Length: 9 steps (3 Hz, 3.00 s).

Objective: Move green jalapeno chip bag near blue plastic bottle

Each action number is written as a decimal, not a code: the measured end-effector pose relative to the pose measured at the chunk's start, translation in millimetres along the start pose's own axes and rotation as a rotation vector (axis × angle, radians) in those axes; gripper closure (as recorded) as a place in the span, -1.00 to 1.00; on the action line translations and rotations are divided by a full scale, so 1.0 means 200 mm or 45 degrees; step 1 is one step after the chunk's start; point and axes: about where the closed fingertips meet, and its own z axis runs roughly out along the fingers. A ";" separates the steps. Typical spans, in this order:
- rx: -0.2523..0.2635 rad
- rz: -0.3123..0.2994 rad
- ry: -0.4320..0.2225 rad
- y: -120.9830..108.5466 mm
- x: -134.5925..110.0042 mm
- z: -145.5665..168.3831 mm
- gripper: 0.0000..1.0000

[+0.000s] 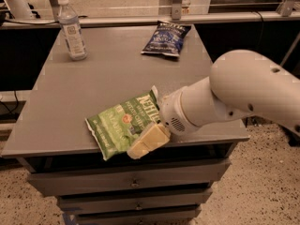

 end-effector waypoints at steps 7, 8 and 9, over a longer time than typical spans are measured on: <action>0.090 -0.031 -0.090 -0.13 -0.15 0.00 1.00; 0.189 -0.113 -0.247 -0.31 -0.45 -0.05 1.00; 0.281 -0.167 -0.391 -0.50 -0.75 -0.09 1.00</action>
Offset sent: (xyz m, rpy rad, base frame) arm 0.0180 -0.0055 -0.0210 0.0293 0.0165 -0.0468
